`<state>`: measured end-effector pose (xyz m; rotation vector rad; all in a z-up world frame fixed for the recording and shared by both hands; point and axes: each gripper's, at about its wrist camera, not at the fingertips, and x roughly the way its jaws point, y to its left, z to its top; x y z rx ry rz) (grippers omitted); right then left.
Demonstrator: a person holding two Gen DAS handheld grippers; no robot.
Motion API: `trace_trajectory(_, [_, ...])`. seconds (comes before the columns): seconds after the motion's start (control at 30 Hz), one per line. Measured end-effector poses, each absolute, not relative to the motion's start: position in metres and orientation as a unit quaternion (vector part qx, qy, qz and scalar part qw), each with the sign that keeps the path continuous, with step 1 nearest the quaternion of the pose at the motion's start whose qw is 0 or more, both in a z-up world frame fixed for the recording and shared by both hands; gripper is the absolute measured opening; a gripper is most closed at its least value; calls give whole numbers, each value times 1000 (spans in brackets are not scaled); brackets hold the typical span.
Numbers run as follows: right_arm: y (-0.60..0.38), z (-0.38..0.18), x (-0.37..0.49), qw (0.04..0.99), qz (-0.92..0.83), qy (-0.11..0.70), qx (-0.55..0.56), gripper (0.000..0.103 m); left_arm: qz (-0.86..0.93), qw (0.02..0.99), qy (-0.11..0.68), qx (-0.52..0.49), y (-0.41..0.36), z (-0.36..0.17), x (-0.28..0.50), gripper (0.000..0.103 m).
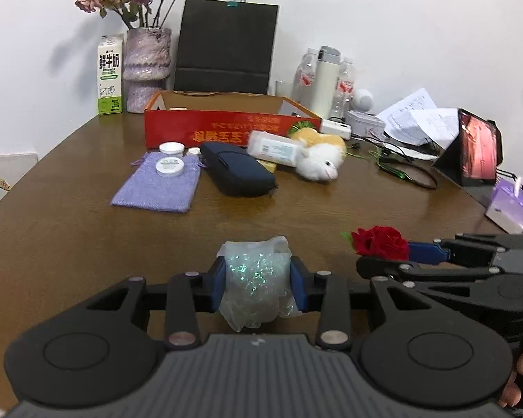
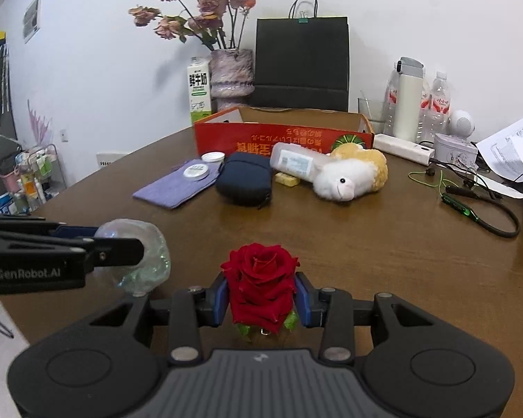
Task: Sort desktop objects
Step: 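Grasp the glittery plastic bag with the left tool while the right tool grasps the red rose, then carry the glittery bag and red rose into the cardboard box with both tools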
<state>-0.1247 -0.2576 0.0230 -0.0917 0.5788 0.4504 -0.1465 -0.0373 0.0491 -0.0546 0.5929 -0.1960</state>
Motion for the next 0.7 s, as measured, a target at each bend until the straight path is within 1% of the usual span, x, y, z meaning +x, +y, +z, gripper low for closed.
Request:
trace_trajectory(0.2, [-263,29,-139,933,220,279,-48,37,-122,949,290,-9,-58,43,-160,38])
trace_trajectory(0.37, [-262,30,-131,934,221,277,-38,37,-117,951,284,-12,-57,48,-154,38])
trace_trajectory(0.53, [-265,45,-102,941,218,257,-22,37,-108,954,275,-47,-44,66,-124,38])
trace_trajectory(0.7, [-265,69,-52,948,212,236,-16,37,-104,961,249,-58,-32,97,-69,38])
